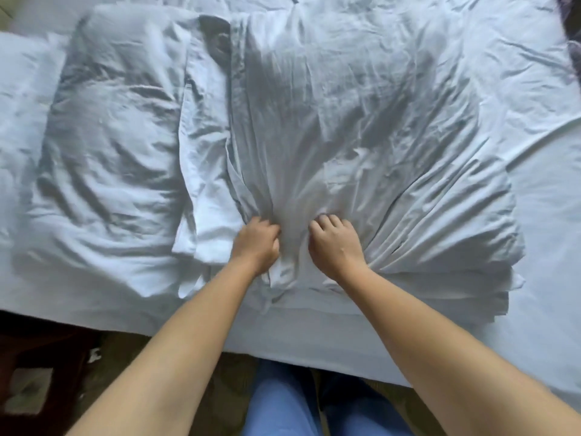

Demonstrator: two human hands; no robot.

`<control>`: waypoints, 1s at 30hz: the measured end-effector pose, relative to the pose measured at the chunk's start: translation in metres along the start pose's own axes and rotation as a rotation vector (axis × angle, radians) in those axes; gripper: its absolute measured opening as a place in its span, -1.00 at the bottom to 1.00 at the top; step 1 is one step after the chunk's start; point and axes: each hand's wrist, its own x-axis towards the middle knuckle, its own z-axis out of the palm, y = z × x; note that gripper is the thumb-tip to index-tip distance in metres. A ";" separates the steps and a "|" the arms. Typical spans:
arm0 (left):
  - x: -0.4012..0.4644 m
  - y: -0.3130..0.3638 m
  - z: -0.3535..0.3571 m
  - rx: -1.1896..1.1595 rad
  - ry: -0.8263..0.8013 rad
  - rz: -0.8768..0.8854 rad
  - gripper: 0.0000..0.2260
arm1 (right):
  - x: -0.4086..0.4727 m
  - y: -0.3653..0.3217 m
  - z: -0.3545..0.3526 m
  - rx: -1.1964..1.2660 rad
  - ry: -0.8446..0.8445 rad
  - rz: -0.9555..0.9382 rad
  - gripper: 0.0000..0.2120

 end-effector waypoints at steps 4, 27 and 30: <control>0.006 -0.026 -0.029 0.229 -0.088 -0.186 -0.43 | 0.027 -0.005 -0.016 -0.064 -0.183 -0.031 -0.39; 0.056 -0.182 -0.079 -0.430 -0.130 -0.298 -0.52 | 0.156 -0.113 0.004 0.060 -0.693 0.067 -0.43; 0.072 -0.199 -0.080 -0.380 -0.263 -0.220 -0.41 | 0.168 -0.119 0.005 0.048 -0.745 0.139 -0.40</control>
